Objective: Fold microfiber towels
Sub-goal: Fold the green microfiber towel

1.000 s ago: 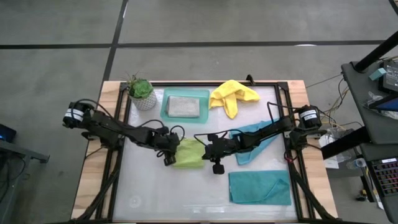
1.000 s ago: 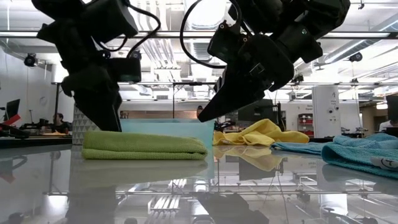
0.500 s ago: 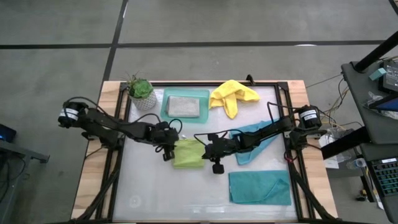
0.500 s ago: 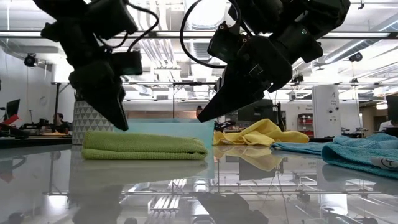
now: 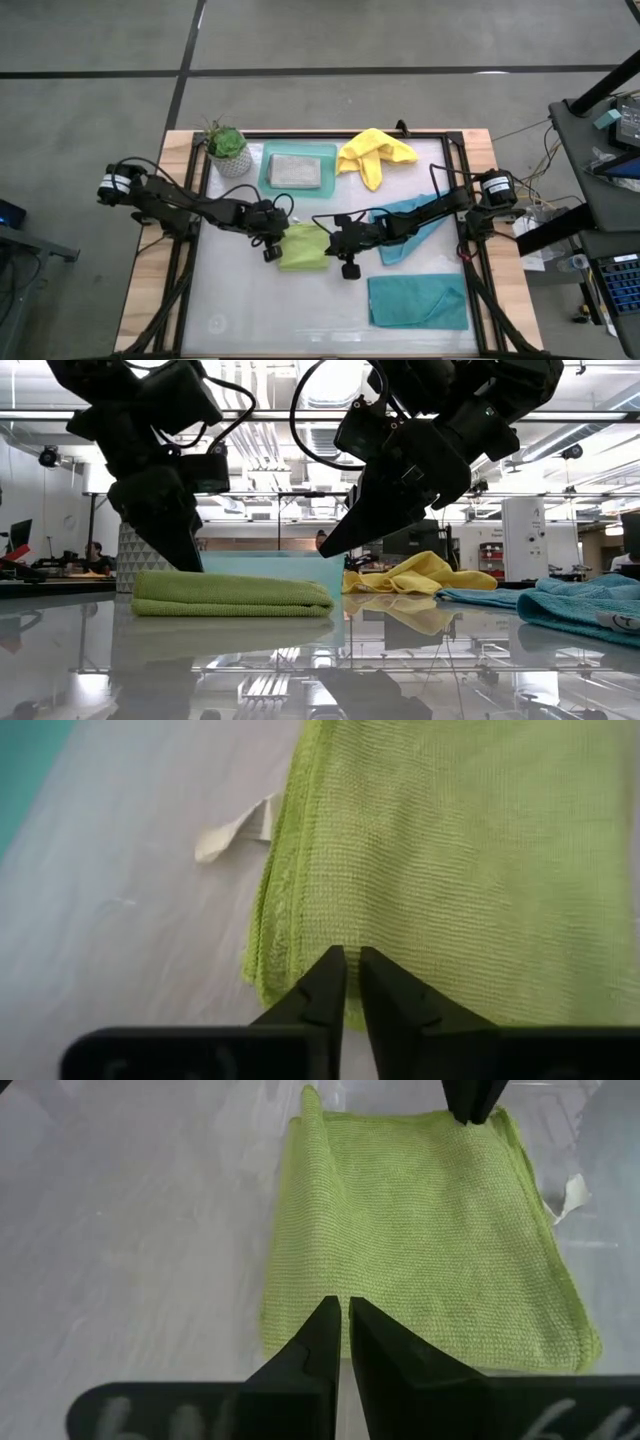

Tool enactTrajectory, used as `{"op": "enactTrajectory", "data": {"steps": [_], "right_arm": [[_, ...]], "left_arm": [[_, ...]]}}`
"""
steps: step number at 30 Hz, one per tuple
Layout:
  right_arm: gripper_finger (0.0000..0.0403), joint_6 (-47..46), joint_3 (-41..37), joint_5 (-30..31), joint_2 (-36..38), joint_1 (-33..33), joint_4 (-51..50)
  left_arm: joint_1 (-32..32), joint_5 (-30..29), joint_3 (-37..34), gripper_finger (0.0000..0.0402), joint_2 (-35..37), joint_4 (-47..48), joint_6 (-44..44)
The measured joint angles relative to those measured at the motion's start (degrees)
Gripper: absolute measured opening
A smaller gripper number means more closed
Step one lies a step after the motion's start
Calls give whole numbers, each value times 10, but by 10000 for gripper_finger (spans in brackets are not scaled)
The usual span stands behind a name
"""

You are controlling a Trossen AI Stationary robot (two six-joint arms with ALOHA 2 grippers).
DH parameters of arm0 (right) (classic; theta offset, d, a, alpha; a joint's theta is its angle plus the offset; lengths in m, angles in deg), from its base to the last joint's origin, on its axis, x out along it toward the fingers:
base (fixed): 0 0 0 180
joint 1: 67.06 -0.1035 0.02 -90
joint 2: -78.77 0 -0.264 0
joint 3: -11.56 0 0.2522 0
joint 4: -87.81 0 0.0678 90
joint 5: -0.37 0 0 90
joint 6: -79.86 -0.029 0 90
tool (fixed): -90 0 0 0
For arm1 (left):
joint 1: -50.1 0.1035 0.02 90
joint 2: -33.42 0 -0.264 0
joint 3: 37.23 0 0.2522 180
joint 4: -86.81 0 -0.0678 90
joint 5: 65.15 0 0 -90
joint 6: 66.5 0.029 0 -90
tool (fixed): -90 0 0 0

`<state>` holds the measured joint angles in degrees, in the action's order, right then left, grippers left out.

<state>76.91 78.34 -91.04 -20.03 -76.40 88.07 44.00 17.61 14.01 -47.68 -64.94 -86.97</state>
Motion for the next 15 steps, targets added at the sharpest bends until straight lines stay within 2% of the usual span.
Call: {"op": "enactTrajectory", "data": {"steps": [10, 15], "right_arm": [[18, 0, 0, 0, 0, 0, 0], [18, 0, 0, 0, 0, 0, 0]], "left_arm": [[0, 2, 10, 1, 3, 3, 16], [0, -34, 28, 1, 6, 33, 43]]}}
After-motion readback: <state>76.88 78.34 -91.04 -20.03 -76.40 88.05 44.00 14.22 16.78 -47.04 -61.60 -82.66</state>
